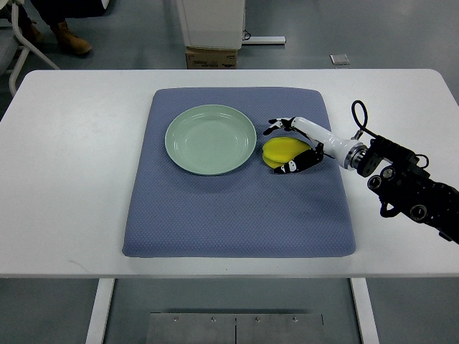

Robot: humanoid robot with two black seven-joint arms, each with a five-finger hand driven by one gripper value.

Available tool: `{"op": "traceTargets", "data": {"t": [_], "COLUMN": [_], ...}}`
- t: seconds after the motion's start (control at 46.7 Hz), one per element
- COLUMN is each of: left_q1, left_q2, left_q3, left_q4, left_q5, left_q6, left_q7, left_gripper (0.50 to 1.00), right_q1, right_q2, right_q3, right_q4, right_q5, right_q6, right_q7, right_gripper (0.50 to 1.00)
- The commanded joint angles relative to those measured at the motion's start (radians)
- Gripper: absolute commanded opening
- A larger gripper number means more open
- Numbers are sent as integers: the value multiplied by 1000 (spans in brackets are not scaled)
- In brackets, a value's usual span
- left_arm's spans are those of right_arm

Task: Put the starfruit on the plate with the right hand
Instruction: 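Close the right hand fingers around the yellow starfruit, then lift the starfruit with the right hand and carry it over the plate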

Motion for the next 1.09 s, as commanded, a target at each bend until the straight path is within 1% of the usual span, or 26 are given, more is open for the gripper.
{"op": "traceTargets", "data": {"t": [0.0,0.064,0.107,0.15,0.171,0.685,0.899,1.006,1.071], "left_q1": [0,0,0,0,0,0,0,0,0], "left_q2": [0,0,0,0,0,0,0,0,0], "left_q3": [-1,-1,-1,0,0,0,0,0,0], "left_q4": [0,0,0,0,0,0,0,0,0], "left_q5": [0,0,0,0,0,0,0,0,0], "left_q6": [0,0,0,0,0,0,0,0,0], "left_q7": [0,0,0,0,0,0,0,0,0], "left_gripper": [1000,1000,1000,1000,1000,1000,1000,1000,1000], "right_q1": [-2,-2,-2,-2,-2,17,66,92,110], "right_q2": [0,0,0,0,0,-6,5,11,34], "right_q3": [0,0,0,0,1,38,49,50,49], "right_q4": [0,0,0,0,0,0,0,0,-1], "right_q5": [0,0,0,0,0,15,41,61,83], "right_q6": [2,2,2,2,2,-1,-3,-9,-11], "right_q7": [0,0,0,0,0,-2,-14,-35,-46], "right_gripper": [745,678,613,529,500,500,500,500,500]}}
